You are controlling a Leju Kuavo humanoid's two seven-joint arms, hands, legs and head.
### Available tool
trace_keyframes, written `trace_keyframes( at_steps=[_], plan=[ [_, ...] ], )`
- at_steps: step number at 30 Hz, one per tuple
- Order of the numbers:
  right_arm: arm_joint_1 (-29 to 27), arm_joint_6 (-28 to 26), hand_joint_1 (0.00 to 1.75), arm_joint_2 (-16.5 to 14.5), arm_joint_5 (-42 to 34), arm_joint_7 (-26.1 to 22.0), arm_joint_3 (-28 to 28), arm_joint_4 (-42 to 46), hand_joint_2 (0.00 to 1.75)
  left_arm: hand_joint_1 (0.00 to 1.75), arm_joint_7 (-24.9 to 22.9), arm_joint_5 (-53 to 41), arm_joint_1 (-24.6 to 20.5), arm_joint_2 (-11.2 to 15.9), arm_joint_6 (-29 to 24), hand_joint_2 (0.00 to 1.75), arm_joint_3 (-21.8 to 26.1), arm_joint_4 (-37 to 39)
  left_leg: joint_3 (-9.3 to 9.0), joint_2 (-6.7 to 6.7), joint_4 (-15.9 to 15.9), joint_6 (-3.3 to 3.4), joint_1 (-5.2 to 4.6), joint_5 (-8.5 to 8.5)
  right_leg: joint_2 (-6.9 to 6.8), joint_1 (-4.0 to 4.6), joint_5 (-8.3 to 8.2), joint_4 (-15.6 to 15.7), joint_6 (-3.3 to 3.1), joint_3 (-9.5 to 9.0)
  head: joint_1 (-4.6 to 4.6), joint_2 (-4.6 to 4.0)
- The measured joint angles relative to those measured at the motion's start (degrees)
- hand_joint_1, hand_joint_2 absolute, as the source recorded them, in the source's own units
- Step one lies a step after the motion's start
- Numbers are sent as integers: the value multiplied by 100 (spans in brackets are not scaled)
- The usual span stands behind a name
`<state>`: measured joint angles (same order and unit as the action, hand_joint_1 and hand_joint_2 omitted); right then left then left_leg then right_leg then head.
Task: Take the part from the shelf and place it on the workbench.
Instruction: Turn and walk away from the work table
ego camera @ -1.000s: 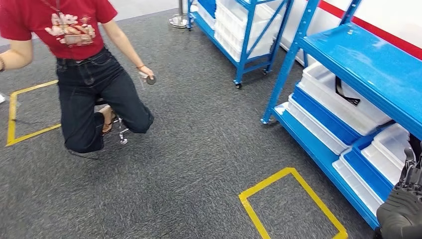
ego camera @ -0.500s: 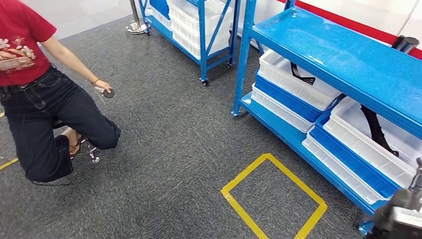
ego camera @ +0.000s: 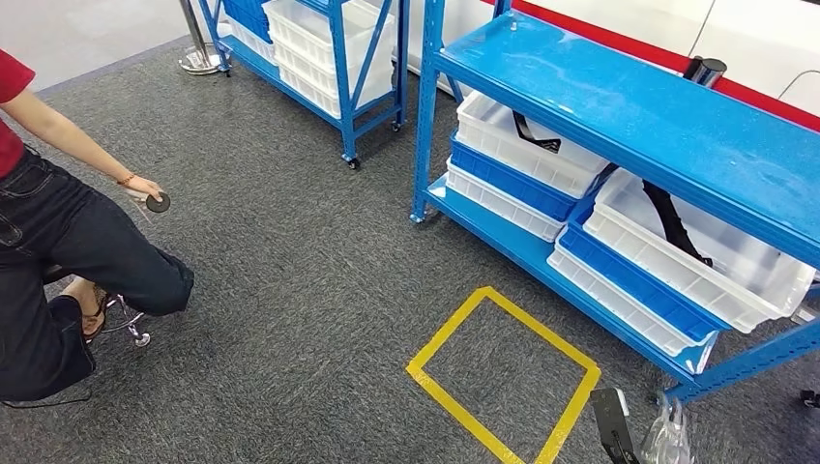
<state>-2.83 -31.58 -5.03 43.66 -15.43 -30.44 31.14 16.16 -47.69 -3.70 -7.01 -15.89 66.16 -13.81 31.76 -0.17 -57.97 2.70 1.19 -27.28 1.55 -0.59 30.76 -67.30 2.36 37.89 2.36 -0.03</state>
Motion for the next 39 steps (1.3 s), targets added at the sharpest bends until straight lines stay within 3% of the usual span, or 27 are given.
trace_keyframes(
  at_steps=[2, 3, 5, 6, 7, 9, 11, 13, 15, 16, 17, 18, 19, 20, 22, 24, 26, 28, 31, 33, 34, 35, 37, 39],
  plan=[
    [42, 117, 0, 29, 7, 278, -16, -481, 0, 0, -16, -31, 20, 23, 0, 0, -3, 16, 6, 154, -1, 10, -24, -13, -72, -27, 193, -609, 11, 326, 3, -1],
    [65, 225, 0, 38, -16, 454, -39, -699, 0, 0, -24, -50, 23, 32, 1, 0, -8, 25, 3, 229, -2, 6, -27, -23, -91, -42, 168, -632, 52, 345, 4, 0],
    [106, 499, 0, 52, -108, 920, -120, -1071, 0, 0, -46, -82, 20, 40, 2, 0, -32, 41, -22, 358, -5, -28, -19, -51, -208, -71, -82, -35, 170, 38, 6, 0],
    [119, 608, 0, 46, -149, 1108, -163, -1210, 0, 0, -55, -94, 20, 47, 3, 0, -45, 46, -41, 416, -9, -60, -28, -74, -354, -78, -229, 371, 206, -180, 7, 1],
    [134, 673, 0, 39, -173, 1225, -198, -1313, 0, 0, -63, -101, 25, 53, 3, 0, -54, 52, -66, 476, -15, -101, -42, -104, -474, -72, -347, 688, 207, -358, 3, 0],
    [178, 733, 0, 23, -186, 1312, -242, -1482, 0, 0, -73, -115, 27, 72, 3, 0, -59, 61, -128, 595, -17, -177, -72, -158, -568, -40, -446, 915, 136, -490, -18, 1],
    [204, 851, 0, 21, -215, 1515, -289, -1625, 0, 0, -104, -158, -6, 71, 2, 0, -84, 72, -199, 693, -7, -243, -43, -196, -425, -47, -459, 927, 43, -491, -36, 1],
    [211, 1045, 0, 3, -254, 1900, -347, -1733, 0, 0, -176, -241, -38, 53, -2, 0, -135, 85, -155, 516, -210, -298, 4, -369, -304, -89, -466, 945, -60, -509, -44, 0],
    [228, 1199, 0, -43, -305, 2197, -400, -1792, 0, 0, -272, -325, -27, 36, -17, 0, -183, 103, 147, 171, -870, -319, 21, -754, -186, -95, -471, 950, -144, -516, -57, -1],
    [235, 1250, 0, -69, -343, 2274, -429, -1812, 0, 0, -320, -354, -12, 27, -28, 0, -203, 115, 352, 69, -1276, -320, 21, -939, -117, -82, -474, 949, -175, -510, -61, -1],
    [240, 1284, 0, -99, -381, 2314, -459, -1830, 0, 0, -361, -380, 2, 17, -42, 0, -221, 126, 518, 22, -1578, -319, 19, -1029, -36, -68, -475, 947, -182, -508, -62, 0],
    [240, 1312, 0, -127, -417, 2342, -493, -1845, 0, 0, -391, -401, 12, 3, -54, 0, -237, 135, 607, 2, -1702, -311, 19, -1005, 47, -58, -478, 945, -186, -510, -61, -1],
    [240, 1330, 0, -150, -437, 2355, -526, -1858, 0, 0, -409, -420, 17, -14, -63, 0, -254, 141, 575, -11, -1569, -296, 19, -850, 129, -51, -479, 942, -188, -518, -61, -1],
    [243, 1342, 0, -169, -444, 2357, -552, -1867, 0, 0, -420, -434, 17, -31, -68, 0, -268, 146, 440, -48, -1232, -275, 21, -618, 210, -49, -479, 940, -186, -529, -61, -1],
    [258, 1351, 0, -200, -428, 2336, -582, -1878, 0, 0, -426, -454, 14, -56, -70, 0, -291, 154, 102, -285, -442, -237, 32, -237, 350, -29, -479, 930, -163, -534, -60, -1],
    [274, 1351, 0, -213, -400, 2310, -605, -1885, 0, 0, -431, -458, 9, -74, -71, 0, -307, 161, -37, -423, -101, -212, 17, -142, 460, -13, -488, 929, -97, -501, -56, 0],
    [273, 1349, 0, -209, -378, 2269, -637, -1891, 0, 0, -438, -459, 4, -99, -72, 0, -321, 165, -49, -308, -61, -157, -9, -120, 556, -17, -510, 947, -6, -444, -55, 0],
    [276, 1343, 0, -207, -355, 2200, -659, -1897, 0, 0, -443, -461, -2, -125, -72, 0, -329, 166, -75, -180, 6, -68, -5, -74, 403, -9, -424, 787, 27, -334, -44, -1],
    [331, 1329, 0, -189, -282, 2124, -664, -1899, 0, 0, -453, -464, 6, -150, -77, 0, -332, 169, -83, 57, 48, 1, -22, -55, -18, -4, 53, -234, -26, 163, -14, 0],
    [342, 1315, 0, -169, -213, 2118, -664, -1900, 0, 0, -474, -471, 10, -171, -83, 0, -333, 172, -84, 210, 46, 1, -29, -68, -90, -23, 211, -732, 14, 398, -14, 0],
    [341, 1306, 0, -163, -180, 2124, -665, -1900, 0, 0, -488, -475, 8, -183, -86, 0, -333, 173, -91, 278, 44, -8, -23, -78, -115, -37, 158, -657, 68, 348, -14, -1],
    [340, 1298, 0, -155, -150, 2136, -664, -1901, 0, 0, -503, -480, 5, -198, -90, 0, -334, 174, -105, 340, 42, -26, -15, -90, -163, -51, 29, -344, 133, 175, -13, -1],
    [355, 1288, 0, -148, -103, 2182, -663, -1901, 0, 0, -531, -495, -1, -221, -98, 0, -334, 175, -151, 449, 34, -87, -30, -132, -437, -65, -269, 518, 213, -301, -12, 1],
    [378, 1274, 0, -154, -68, 2248, -663, -1905, 0, 0, -563, -511, -9, -232, -114, 0, -335, 178, -207, 546, 30, -161, -64, -182, -596, -48, -411, 928, 156, -536, -23, 1]
  ],
)
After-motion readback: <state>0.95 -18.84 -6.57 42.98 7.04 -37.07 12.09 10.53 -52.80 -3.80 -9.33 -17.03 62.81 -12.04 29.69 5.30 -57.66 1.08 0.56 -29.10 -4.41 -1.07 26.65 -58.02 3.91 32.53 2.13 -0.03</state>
